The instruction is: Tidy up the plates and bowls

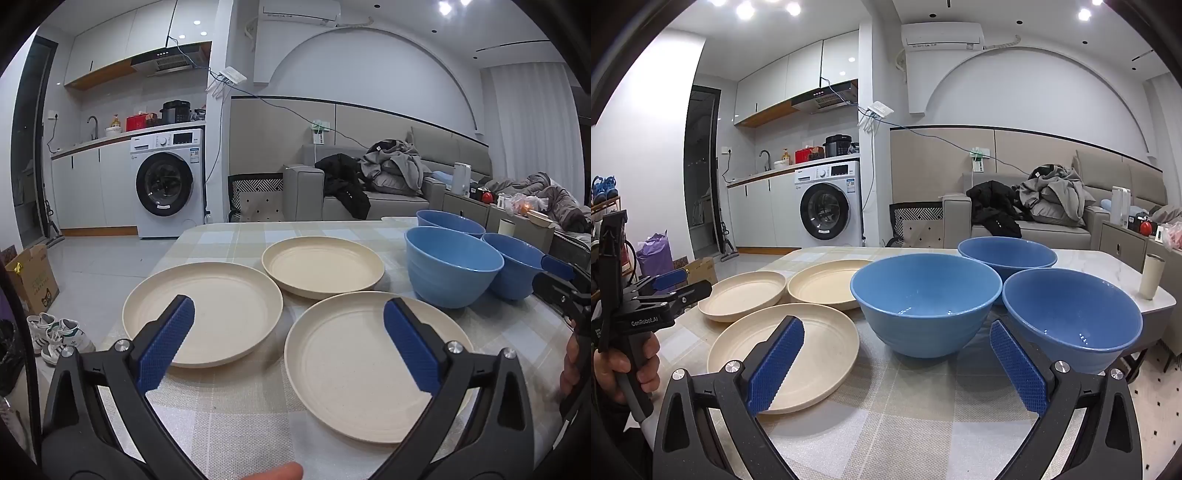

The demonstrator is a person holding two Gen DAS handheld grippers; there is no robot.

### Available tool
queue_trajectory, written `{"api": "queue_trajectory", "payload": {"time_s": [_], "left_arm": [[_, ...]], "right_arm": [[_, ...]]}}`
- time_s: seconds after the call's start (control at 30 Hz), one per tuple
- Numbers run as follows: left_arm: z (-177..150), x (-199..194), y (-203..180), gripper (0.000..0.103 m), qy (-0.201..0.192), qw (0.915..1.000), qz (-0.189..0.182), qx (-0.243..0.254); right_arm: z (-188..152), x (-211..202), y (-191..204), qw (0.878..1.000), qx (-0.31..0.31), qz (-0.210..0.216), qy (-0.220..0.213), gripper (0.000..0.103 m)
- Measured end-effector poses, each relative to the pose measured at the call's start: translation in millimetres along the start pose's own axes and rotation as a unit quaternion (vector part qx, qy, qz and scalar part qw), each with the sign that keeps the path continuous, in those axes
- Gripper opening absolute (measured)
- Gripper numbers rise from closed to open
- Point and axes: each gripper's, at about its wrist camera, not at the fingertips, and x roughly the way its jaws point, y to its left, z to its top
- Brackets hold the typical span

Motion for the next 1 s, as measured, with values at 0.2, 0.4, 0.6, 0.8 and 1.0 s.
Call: {"api": "queue_trajectory", "payload": {"time_s": [0.2, 0.4, 0.6, 0.8, 1.0], "left_arm": [[0.0, -0.2, -0.3, 0.102, -0.002, 1.0000, 0.001, 0.003], [0.0, -0.3, -0.2, 0.102, -0.003, 1.0000, 0.002, 0.003], [0.0, 0.1, 0.0, 0.102, -0.003, 1.0000, 0.002, 0.003], [0.0, -0.3, -0.4, 0.102, -0.003, 1.0000, 0.002, 0.004], [0.0, -0.3, -0.2, 0.102, -0.003, 1.0000, 0.002, 0.004]], "right_arm": [[0.2, 0.1, 0.2, 1.000, 0.000, 0.000, 0.001, 0.103], [-0.1, -0.4, 0.6, 1.000, -0.001, 0.000, -0.001, 0.103], [0.0, 0.1, 0.0, 1.000, 0.000, 0.000, 0.000, 0.103], [0.0, -0.1, -0.1, 1.000, 0.000, 0.000, 0.000, 0.103], [0.1, -0.1, 0.0, 1.000, -0.001, 0.000, 0.000, 0.103]]}}
